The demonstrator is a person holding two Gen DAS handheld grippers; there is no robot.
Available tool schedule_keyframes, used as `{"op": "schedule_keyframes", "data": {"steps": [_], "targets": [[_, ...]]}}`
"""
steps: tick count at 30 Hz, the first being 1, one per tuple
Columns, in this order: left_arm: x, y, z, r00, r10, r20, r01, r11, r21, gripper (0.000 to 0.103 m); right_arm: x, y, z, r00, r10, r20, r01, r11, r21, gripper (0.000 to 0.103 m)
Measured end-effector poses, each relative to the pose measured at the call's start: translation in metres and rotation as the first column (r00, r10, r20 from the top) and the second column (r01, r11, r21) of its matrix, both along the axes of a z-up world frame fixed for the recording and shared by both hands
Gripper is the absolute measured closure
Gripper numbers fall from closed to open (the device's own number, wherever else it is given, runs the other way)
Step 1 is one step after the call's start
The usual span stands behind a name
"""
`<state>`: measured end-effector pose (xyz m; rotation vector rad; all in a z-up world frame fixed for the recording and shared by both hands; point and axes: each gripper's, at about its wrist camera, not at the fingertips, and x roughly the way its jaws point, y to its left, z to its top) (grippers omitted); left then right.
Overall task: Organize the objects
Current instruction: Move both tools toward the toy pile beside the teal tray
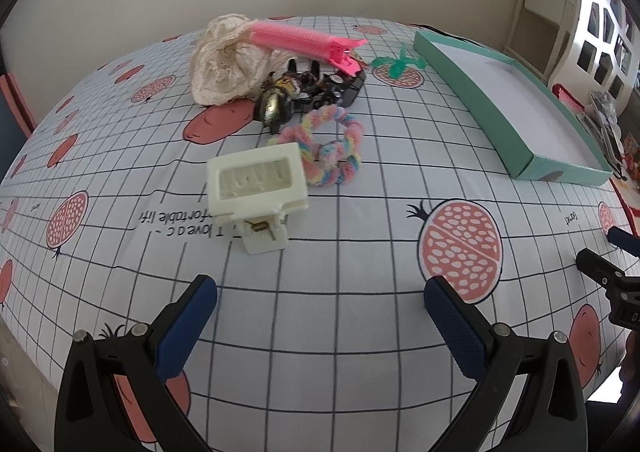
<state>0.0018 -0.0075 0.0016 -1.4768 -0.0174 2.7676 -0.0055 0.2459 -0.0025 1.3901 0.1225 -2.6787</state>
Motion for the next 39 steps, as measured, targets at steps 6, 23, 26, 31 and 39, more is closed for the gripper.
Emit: {"op": "schedule_keyframes", "data": {"steps": [6,23,26,31,39], "targets": [[0.003,-0.015,0.014,0.998,0.032,-0.057,-0.031,0.999,0.023,0.0,-0.007,-0.017,0.028,0.994,0.087,-0.074,-0.088,0.996,-0.012,0.0],[-0.022,-0.047,0.023,0.987,0.112,-0.113,-0.11,0.994,0.03,0.005,-0.067,-0.148,0.057,0.887,0.442,-0.135,-0.457,0.883,-0.111,0.001],[-0.026,-0.048,0.02,0.988,0.113,-0.109,-0.111,0.994,0.023,0.005,-0.077,-0.161,0.049,0.877,0.469,-0.105,-0.48,0.865,-0.146,0.004],[-0.029,-0.044,0.017,0.988,0.098,-0.116,-0.098,0.995,0.009,0.006,-0.092,-0.178,0.036,0.864,0.499,-0.06,-0.501,0.846,-0.182,0.012],[-0.036,-0.043,0.01,0.99,0.095,-0.106,-0.094,0.995,0.013,0.017,-0.101,-0.199,0.022,0.837,0.547,-0.016,-0.539,0.817,-0.205,0.021]]}}
